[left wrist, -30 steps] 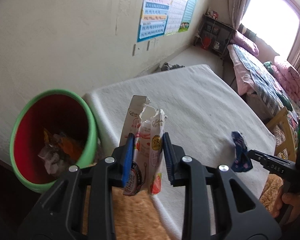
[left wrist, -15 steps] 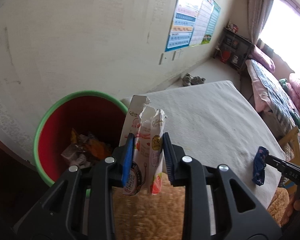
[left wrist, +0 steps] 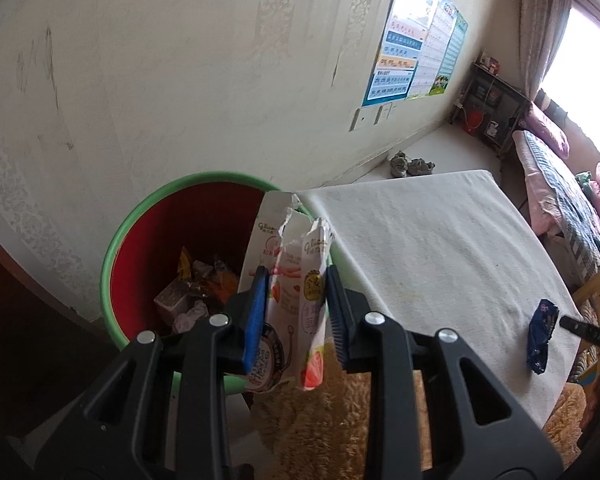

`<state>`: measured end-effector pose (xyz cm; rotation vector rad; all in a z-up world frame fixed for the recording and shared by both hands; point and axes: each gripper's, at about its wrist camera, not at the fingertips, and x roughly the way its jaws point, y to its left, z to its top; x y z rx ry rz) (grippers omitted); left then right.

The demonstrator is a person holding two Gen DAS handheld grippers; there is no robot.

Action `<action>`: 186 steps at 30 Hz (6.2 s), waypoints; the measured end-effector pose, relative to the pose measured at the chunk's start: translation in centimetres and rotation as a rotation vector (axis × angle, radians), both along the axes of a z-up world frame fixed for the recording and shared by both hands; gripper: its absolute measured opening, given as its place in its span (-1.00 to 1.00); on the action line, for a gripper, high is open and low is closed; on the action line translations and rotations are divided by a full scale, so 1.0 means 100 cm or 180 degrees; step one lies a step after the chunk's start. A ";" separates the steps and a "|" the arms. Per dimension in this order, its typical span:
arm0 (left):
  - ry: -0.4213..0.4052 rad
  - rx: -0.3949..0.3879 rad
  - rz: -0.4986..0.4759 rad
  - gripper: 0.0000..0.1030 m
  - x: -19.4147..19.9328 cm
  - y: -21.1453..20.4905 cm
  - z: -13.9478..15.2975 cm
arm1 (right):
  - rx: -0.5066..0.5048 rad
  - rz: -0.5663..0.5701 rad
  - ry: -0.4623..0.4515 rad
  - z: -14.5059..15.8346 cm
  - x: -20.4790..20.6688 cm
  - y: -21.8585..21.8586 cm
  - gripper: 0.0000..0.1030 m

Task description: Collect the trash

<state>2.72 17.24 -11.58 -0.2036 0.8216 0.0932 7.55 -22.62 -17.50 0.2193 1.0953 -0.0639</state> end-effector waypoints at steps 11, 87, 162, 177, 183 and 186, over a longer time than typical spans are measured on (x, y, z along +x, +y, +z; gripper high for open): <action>-0.0086 0.0044 -0.0013 -0.46 -0.002 0.000 0.008 | 0.0222 0.0143 0.0181 -0.033 0.005 0.023 -0.64; 0.0356 -0.0045 0.0607 -0.44 0.020 0.105 -0.049 | 0.0388 0.2592 -0.0439 0.061 0.052 0.361 -0.59; 0.0190 0.0086 0.0327 0.06 0.008 0.039 -0.010 | 0.0524 0.1315 -0.0693 0.057 0.028 0.196 0.65; -0.0797 -0.0049 -0.0230 0.90 0.017 -0.088 0.069 | -0.0257 0.0330 -0.1929 0.124 -0.040 0.052 0.88; -0.1393 0.0438 0.0067 0.90 0.008 -0.134 0.111 | -0.0987 0.0034 -0.2726 0.148 -0.081 0.050 0.87; -0.1448 0.0345 0.0082 0.90 -0.001 -0.144 0.118 | -0.1102 0.0007 -0.2728 0.144 -0.087 0.051 0.87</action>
